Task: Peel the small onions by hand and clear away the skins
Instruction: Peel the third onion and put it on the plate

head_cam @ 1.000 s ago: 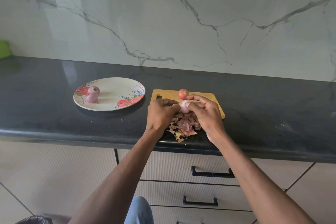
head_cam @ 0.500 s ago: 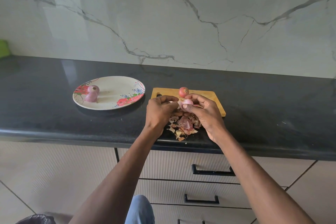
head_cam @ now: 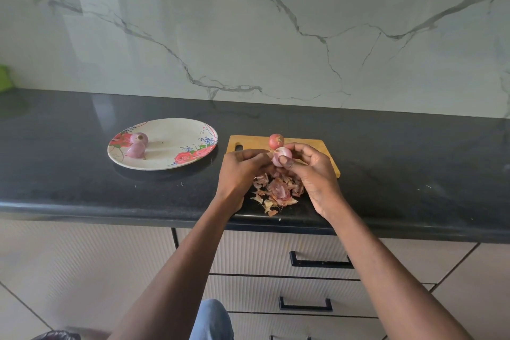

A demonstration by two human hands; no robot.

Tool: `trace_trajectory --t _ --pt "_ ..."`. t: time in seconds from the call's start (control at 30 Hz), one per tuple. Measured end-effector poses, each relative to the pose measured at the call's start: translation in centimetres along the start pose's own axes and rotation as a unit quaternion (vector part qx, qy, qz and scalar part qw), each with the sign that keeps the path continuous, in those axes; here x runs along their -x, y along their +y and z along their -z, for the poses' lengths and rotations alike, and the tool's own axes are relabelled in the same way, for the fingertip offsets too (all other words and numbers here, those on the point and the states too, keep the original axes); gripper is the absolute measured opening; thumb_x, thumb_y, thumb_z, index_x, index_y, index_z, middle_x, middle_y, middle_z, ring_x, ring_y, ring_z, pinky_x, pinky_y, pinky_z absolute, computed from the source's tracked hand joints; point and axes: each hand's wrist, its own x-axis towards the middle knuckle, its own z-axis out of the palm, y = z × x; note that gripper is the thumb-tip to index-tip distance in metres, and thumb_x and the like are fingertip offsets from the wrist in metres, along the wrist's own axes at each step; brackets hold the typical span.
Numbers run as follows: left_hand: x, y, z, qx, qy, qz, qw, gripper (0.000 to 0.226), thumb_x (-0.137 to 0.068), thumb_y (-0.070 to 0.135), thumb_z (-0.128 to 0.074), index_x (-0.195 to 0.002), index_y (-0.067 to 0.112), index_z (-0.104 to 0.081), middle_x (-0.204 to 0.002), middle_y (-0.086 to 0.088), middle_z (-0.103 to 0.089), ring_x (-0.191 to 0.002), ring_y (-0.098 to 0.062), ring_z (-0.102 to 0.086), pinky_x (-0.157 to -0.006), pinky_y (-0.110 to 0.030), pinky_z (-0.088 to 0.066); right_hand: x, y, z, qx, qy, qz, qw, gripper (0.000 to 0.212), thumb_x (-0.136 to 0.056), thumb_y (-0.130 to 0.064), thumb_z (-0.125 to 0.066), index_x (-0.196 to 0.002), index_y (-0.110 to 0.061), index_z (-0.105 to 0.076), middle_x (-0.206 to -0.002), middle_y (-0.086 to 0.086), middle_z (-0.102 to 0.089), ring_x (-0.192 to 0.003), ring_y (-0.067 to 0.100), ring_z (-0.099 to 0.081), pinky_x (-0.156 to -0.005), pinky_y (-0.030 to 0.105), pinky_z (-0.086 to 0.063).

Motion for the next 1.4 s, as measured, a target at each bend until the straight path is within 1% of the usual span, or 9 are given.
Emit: trace_trajectory --t 0.43,0.57,0.7,0.83,0.93,1.07,1.23,1.33,1.4 --pt "-0.5 -0.3 0.0 -0.037 0.006 0.026 0.999 0.007 -0.088 0.003 -0.072 -0.091 0.007 -0.078 -0.087 -0.015 -0.077 -0.086 -0.032 -0.076 -0.088 -0.045 -0.061 0.1 0.3 -0.6 0.174 0.007 0.093 0.98 0.036 -0.084 -0.013 -0.081 -0.119 -0.013 -0.072 -0.115 0.0 -0.074 -0.102 0.008 -0.07 -0.085 0.025 -0.059" --pt "-0.5 -0.5 0.1 -0.07 0.016 0.006 0.997 0.008 -0.086 0.005 -0.074 -0.088 0.01 -0.079 -0.084 -0.011 -0.077 -0.081 -0.028 -0.076 -0.082 -0.042 -0.062 0.1 0.4 -0.6 0.185 0.006 0.096 0.978 0.035 -0.083 -0.012 -0.081 -0.117 -0.013 -0.072 -0.111 -0.001 -0.074 -0.102 0.009 -0.07 -0.089 0.031 -0.059" --pt "-0.3 -0.1 -0.1 -0.07 0.014 -0.009 0.997 0.005 -0.086 0.003 -0.074 -0.087 0.006 -0.078 -0.08 -0.01 -0.077 -0.075 -0.024 -0.076 -0.072 -0.031 -0.062 0.4 0.1 -0.7 0.099 0.0 0.061 0.993 0.031 -0.087 -0.011 -0.076 -0.117 -0.011 -0.071 -0.101 0.001 -0.078 -0.097 0.016 -0.073 -0.088 0.036 -0.059" --pt "-0.6 -0.5 0.1 -0.017 0.044 0.02 0.999 0.008 -0.089 -0.002 -0.068 -0.09 0.001 -0.076 -0.088 -0.018 -0.076 -0.081 -0.034 -0.076 -0.076 -0.037 -0.062 0.4 -0.7 -0.3 -0.06 0.0 -0.035 0.998 0.015 -0.091 -0.012 -0.07 -0.106 -0.009 -0.067 -0.098 0.015 -0.077 -0.091 0.031 -0.074 -0.084 0.042 -0.06" --pt "-0.9 -0.8 0.0 -0.048 0.072 0.018 0.996 0.012 -0.091 -0.002 -0.065 -0.092 0.002 -0.076 -0.09 -0.017 -0.076 -0.079 -0.03 -0.076 -0.08 -0.041 -0.062 0.2 -1.0 -0.2 -0.133 -0.019 -0.055 0.989 0.012 -0.097 -0.005 -0.058 -0.104 -0.001 -0.067 -0.097 0.019 -0.074 -0.081 0.028 -0.072 -0.076 0.034 -0.061" --pt "-0.7 -0.9 -0.5 -0.143 0.054 -0.028 0.988 0.034 -0.093 0.005 -0.056 -0.125 0.003 -0.067 -0.104 -0.008 -0.074 -0.076 -0.018 -0.076 -0.08 -0.041 -0.063 0.2 -0.8 0.0 -0.163 -0.027 -0.058 0.985 0.017 -0.099 -0.003 -0.053 -0.109 0.001 -0.066 -0.105 0.026 -0.071 -0.088 0.032 -0.069 -0.077 0.032 -0.061" --pt "-0.4 -0.7 -0.3 -0.225 0.04 -0.062 0.972 0.036 -0.091 0.002 -0.062 -0.124 0.013 -0.071 -0.123 -0.006 -0.071 -0.09 -0.009 -0.07 -0.069 -0.008 -0.053 0.2 -0.7 0.2 -0.202 -0.043 -0.06 0.977 0.031 -0.101 0.004 -0.049 -0.124 -0.01 -0.063 -0.127 0.017 -0.066 -0.1 0.026 -0.071 -0.078 0.029 -0.059" --pt "0.0 -0.4 -0.4 -0.215 0.036 -0.083 0.972 0.035 -0.094 0.011 -0.062 -0.129 0.015 -0.069 -0.127 -0.002 -0.07 -0.107 -0.01 -0.068 -0.086 -0.017 -0.055 0.4 -0.7 0.1 -0.196 -0.058 -0.052 0.977 0.031 -0.1 0.009 -0.047 -0.115 -0.01 -0.065 -0.126 0.013 -0.066 -0.101 0.025 -0.072 -0.082 0.03 -0.059" --pt "0.1 -0.3 -0.4 -0.21 0.044 -0.096 0.972 0.033 -0.095 0.016 -0.062 -0.127 0.016 -0.07 -0.124 -0.001 -0.071 -0.106 -0.011 -0.07 -0.093 -0.027 -0.057 0.3 -0.5 0.2 -0.195 -0.053 -0.046 0.978 0.026 -0.098 0.009 -0.052 -0.112 -0.009 -0.065 -0.122 0.013 -0.067 -0.1 0.025 -0.072 -0.082 0.032 -0.06"
